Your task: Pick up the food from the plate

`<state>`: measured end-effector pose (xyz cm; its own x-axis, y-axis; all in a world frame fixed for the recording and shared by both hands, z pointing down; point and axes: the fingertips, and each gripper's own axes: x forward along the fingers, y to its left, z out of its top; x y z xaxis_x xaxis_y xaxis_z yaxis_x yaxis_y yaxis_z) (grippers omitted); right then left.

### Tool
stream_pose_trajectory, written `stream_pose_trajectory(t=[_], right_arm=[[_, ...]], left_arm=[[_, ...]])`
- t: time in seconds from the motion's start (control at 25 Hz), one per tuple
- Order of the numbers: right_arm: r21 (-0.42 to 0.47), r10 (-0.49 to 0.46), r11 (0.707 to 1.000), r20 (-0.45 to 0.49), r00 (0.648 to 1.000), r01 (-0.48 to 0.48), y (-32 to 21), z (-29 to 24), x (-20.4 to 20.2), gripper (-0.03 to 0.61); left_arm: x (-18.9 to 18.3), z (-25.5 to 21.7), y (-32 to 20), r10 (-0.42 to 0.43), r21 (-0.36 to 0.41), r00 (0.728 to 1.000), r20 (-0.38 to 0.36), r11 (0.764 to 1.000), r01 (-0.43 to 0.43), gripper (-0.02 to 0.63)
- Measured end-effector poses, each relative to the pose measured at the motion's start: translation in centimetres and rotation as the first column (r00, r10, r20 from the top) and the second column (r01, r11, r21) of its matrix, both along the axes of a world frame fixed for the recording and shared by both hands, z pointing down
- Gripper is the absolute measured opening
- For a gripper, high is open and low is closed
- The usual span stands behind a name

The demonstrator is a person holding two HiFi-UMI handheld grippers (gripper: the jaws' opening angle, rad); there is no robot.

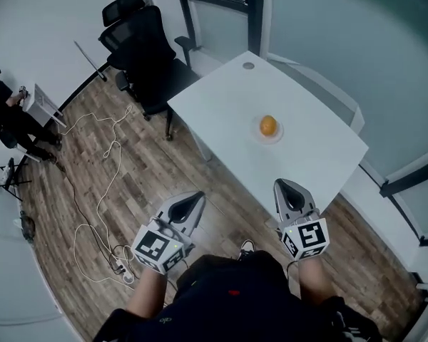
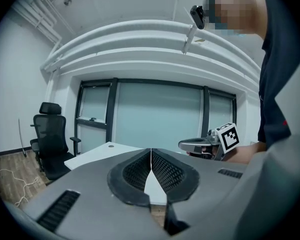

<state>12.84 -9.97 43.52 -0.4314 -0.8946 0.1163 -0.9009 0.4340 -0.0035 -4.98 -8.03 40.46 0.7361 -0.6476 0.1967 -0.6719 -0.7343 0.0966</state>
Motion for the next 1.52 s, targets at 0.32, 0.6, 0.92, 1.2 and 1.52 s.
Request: stream_pose_trajectory(t=[0.32,0.6,0.92,1.2,1.52], right_arm=[[-0.006,-0.01,1.0,-0.008,1.0,0.01,-5.4,1.1,2.5,0.025],[-0.031,0.063,0.997,-0.036,0.997,-0.064,-10.5,2.2,2.2,0.025],[-0.033,0.256,0.965,-0.087,0.963,-0.259,-19.5,1.0,0.2,0.025],[-0.045,0.406,0.909,-0.131,0.904,-0.414,-26.1,0.9,-0.7,0.025],[-0.115,0.494,0.85,-0.17,0.853,-0.515,-30.2,3.1,0.4,0.025]], left_arm=[[3.6,0.6,-5.7,0.032,-0.013,0.999,0.007,0.999,-0.032,0.023],[3.7,0.6,-12.2,0.122,0.015,0.992,-0.02,0.992,-0.122,0.023],[2.6,1.1,-24.6,0.312,0.005,0.947,-0.078,0.95,-0.312,0.023],[1.5,1.8,-32.8,0.447,-0.014,0.891,-0.082,0.893,-0.449,0.023],[1.8,3.5,-38.2,0.514,-0.034,0.855,-0.076,0.855,-0.517,0.023]])
